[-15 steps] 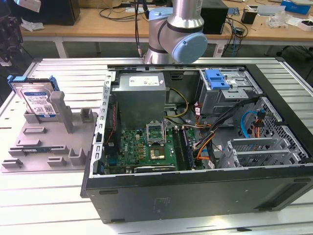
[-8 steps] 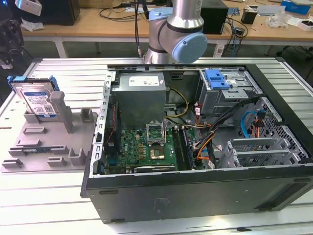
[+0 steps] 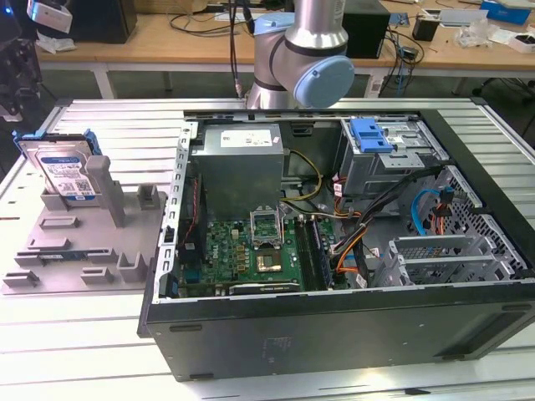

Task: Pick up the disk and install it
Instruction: 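Pick up the disk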

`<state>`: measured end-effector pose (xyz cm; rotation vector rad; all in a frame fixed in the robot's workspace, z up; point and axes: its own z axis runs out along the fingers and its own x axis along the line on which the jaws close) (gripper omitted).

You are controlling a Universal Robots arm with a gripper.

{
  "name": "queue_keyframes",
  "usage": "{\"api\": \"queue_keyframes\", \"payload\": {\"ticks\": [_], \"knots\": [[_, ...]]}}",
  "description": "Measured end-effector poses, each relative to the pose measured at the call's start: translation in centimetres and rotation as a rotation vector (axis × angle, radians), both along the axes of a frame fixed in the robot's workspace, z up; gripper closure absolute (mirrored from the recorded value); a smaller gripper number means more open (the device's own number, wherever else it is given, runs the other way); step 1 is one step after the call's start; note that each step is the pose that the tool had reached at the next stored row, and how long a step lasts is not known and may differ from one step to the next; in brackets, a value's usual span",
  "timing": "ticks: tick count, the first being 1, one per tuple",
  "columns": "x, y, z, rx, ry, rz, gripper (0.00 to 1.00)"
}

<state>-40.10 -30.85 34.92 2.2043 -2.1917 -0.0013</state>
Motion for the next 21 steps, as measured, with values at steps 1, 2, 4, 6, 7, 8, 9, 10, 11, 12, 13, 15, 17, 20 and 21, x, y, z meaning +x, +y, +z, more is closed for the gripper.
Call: {"api": "queue_keyframes", "payload": {"ticks": [1, 2, 4, 6, 7, 8, 9, 10, 11, 12, 13, 15, 17, 20, 21], "knots": [[0.0, 0.0, -0.08, 0.0, 0.0, -0.001, 0.51], [-0.1, 0.0, -0.18, 0.0, -0.0001, -0.002, 0.51], [-0.2, 0.0, -0.39, 0.0, 0.0, -0.004, 0.51], [-0.2, 0.0, -0.55, 0.0, 0.0, -0.005, 0.51], [-0.2, 0.0, -0.7, 0.0001, 0.0001, -0.006, 0.51], [-0.2, 0.0, -0.78, 0.0001, 0.0002, -0.007, 0.51], [-0.2, 0.0, -0.87, 0.0001, 0.0004, -0.007, 0.51], [-0.2, 0.0, -1.02, 0.0001, 0.0005, -0.008, 0.51], [-0.2, 0.0, -1.11, 0.0001, 0.0007, -0.008, 0.51], [-0.2, 0.0, -1.25, 0.0001, 0.0009, -0.009, 0.51], [-0.2, 0.0, -1.46, 0.0001, 0.0012, -0.01, 0.51], [-0.2, 0.0, -1.66, 0.0001, 0.0016, -0.011, 0.51], [-0.2, 0.0, -1.93, 0.0001, 0.0021, -0.011, 0.51], [-0.2, 0.0, -2.34, 0.0001, 0.0028, -0.013, 0.51], [-0.2, 0.0, -2.44, 0.0001, 0.0029, -0.013, 0.51]]}}
